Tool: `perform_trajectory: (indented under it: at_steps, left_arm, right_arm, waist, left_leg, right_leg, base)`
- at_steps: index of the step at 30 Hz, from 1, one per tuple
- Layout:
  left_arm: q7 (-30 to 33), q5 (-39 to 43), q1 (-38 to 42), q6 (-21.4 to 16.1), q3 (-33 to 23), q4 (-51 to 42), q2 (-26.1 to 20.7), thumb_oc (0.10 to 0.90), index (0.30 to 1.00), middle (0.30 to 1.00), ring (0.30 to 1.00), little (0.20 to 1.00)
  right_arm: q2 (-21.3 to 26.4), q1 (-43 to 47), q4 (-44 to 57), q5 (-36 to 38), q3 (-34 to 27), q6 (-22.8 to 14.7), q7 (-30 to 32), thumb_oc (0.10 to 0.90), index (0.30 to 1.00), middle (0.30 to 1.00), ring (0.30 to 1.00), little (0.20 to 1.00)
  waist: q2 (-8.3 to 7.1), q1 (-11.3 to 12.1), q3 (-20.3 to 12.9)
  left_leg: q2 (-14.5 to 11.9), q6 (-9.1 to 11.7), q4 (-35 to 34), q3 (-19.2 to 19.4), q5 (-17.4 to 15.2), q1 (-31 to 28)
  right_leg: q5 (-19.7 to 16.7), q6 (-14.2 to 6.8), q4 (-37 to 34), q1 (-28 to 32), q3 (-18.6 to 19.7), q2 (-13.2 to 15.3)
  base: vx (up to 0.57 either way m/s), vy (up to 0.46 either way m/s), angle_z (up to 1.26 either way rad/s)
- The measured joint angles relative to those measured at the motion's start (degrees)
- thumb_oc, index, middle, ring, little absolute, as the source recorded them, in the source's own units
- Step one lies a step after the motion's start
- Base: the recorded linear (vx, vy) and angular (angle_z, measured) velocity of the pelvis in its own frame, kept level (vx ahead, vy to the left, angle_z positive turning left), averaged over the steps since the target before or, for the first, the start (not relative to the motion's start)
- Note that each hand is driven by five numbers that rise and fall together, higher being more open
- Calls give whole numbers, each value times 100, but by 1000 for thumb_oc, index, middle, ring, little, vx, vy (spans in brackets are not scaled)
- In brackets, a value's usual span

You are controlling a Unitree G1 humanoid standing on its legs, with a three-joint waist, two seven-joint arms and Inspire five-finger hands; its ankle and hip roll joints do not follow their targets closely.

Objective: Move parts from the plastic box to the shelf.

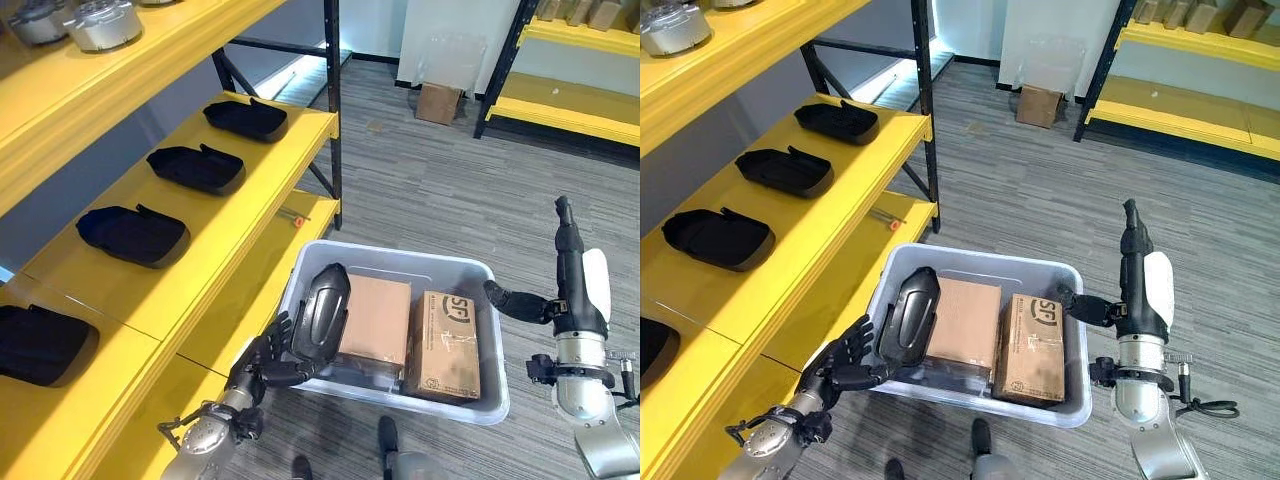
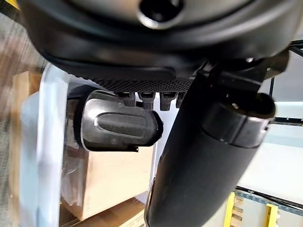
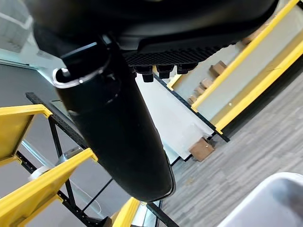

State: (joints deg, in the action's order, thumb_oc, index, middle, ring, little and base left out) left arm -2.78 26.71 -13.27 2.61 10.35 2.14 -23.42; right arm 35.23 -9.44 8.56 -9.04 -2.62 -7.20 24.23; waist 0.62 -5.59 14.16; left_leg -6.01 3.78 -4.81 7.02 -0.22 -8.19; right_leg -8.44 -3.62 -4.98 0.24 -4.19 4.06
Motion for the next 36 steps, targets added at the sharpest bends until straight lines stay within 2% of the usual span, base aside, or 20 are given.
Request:
perform_trajectory:
  at_steps: [3, 5, 11, 15, 16, 18, 21, 24, 27, 29, 31, 32, 36]
  left_arm:
    - [-2, 1, -72, 0, 0, 1, 0, 900, 1000, 1000, 1000, 1000]
    - [-14, 13, -134, 5, -4, 1, -1, 900, 1000, 1000, 1000, 1000]
    - [-51, 17, -123, 122, -32, 16, -36, 900, 1000, 1000, 1000, 1000]
    - [-63, 18, -95, 125, -61, 55, -150, 900, 1000, 1000, 1000, 1000]
    - [-139, 23, -87, 125, -48, 112, -318, 900, 1000, 1000, 1000, 1000]
    - [-165, 37, -74, 125, -57, 168, -427, 900, 1000, 1000, 1000, 1000]
    - [-166, 229, -81, 131, -44, 196, -685, 900, 1000, 1000, 1000, 1000]
    - [-171, 228, 263, 110, -11, 208, -980, 900, 1000, 1000, 1000, 1000]
    - [-173, 236, 822, 49, 167, 242, -974, 900, 1000, 1000, 1000, 1000]
    - [-170, 235, 1033, -71, 217, 240, -976, 900, 1000, 1000, 1000, 1000]
    - [-177, 234, 1114, -99, 388, 241, -972, 900, 1000, 1000, 1000, 1000]
    - [-181, 238, 1079, -126, 402, 230, -978, 900, 1000, 1000, 1000, 1000]
    - [-180, 233, 1057, -179, 399, 239, -998, 900, 1000, 1000, 1000, 1000]
  right_arm:
    - [171, 1, 11, -331, 23, -66, -147, 900, 1000, 1000, 1000, 1000]
    - [544, 40, 28, -650, 37, -283, -335, 900, 1000, 1000, 1000, 1000]
    - [1701, 756, 170, -1559, 493, -1080, -785, 900, 1000, 1000, 1000, 1000]
    - [2006, 1248, 471, -1733, 753, -1491, -1130, 900, 1000, 1000, 1000, 1000]
    - [2274, 1553, 497, -1800, 1110, -1774, -1350, 900, 1000, 1000, 1000, 1000]
    - [2364, 1609, 499, -1871, 1201, -2010, -1554, 900, 1000, 1000, 1000, 1000]
    - [2385, 1892, 495, -1904, 1483, -2158, -1778, 900, 1000, 1000, 1000, 1000]
    - [2477, 2549, 431, -1891, 1743, -2170, -1886, 900, 1000, 1000, 1000, 1000]
    - [2696, 3339, 168, -1893, 2161, -2190, -2107, 900, 1000, 1000, 1000, 1000]
    - [2845, 3772, -119, -1897, 2538, -2133, -2192, 900, 1000, 1000, 1000, 1000]
    - [2842, 3774, -664, -1930, 2924, -1930, -2333, 900, 1000, 1000, 1000, 1000]
    - [2847, 3661, -743, -2016, 2922, -1851, -2331, 900, 1000, 1000, 1000, 1000]
    - [2833, 3552, -901, -2029, 2872, -1623, -2293, 900, 1000, 1000, 1000, 1000]
  waist:
    - [2, 32, -3]
    - [-6, 120, -8]
    - [-122, 355, -75]
    - [-229, 586, -99]
    - [-270, 663, -95]
    - [-305, 781, -90]
    - [-374, 939, -48]
    - [-442, 996, 356]
    - [-118, 1069, 1191]
    - [21, 1074, 1552]
    - [134, 1136, 1646]
    - [141, 1177, 1646]
    - [140, 1107, 1647]
  left_leg:
    - [0, -4, 2, -2, 11, 2]
    - [1, 33, 4, -6, 35, 8]
    - [-7, 39, 21, -148, 108, 128]
    - [-17, 54, 24, -260, 183, 304]
    - [-31, 64, 24, -371, 215, 369]
    - [-45, 73, 25, -449, 239, 414]
    - [-57, 91, 25, -522, 275, 540]
    - [-40, 116, 168, -624, 366, 929]
    - [-55, 151, 442, -746, 433, 1451]
    - [-87, 196, 588, -809, 465, 1785]
    - [-137, 249, 564, -888, 531, 1966]
    - [-165, 249, 564, -887, 529, 1957]
    - [-216, 259, 532, -894, 527, 1901]
  right_leg:
    - [-16, 5, 0, -2, 2, -2]
    - [-25, 13, 1, 0, -23, -1]
    - [-44, 43, 1, -26, -147, 6]
    - [-94, 84, 2, -177, -265, 7]
    - [-90, 81, 2, -183, -383, 8]
    - [-84, 79, 2, -180, -447, 5]
    - [-55, 57, 3, -239, -507, 4]
    - [-125, 82, 45, -574, -590, 25]
    - [-209, 190, 295, -1016, -695, 26]
    - [-196, 243, 457, -1334, -733, 12]
    - [-198, 343, 548, -1537, -757, -60]
    - [-173, 367, 566, -1538, -763, -88]
    - [-126, 408, 596, -1511, -797, -133]
  base:
    - [49, -16, 0]
    - [42, -50, 3]
    - [8, -72, 12]
    - [-10, -93, 18]
    - [32, -106, 34]
    - [13, -92, 26]
    - [-98, -111, 14]
    - [-158, -59, 16]
    - [-206, -91, 12]
    - [-141, -97, 9]
    - [-104, -99, 9]
    - [-96, -97, -3]
    - [-39, -55, -2]
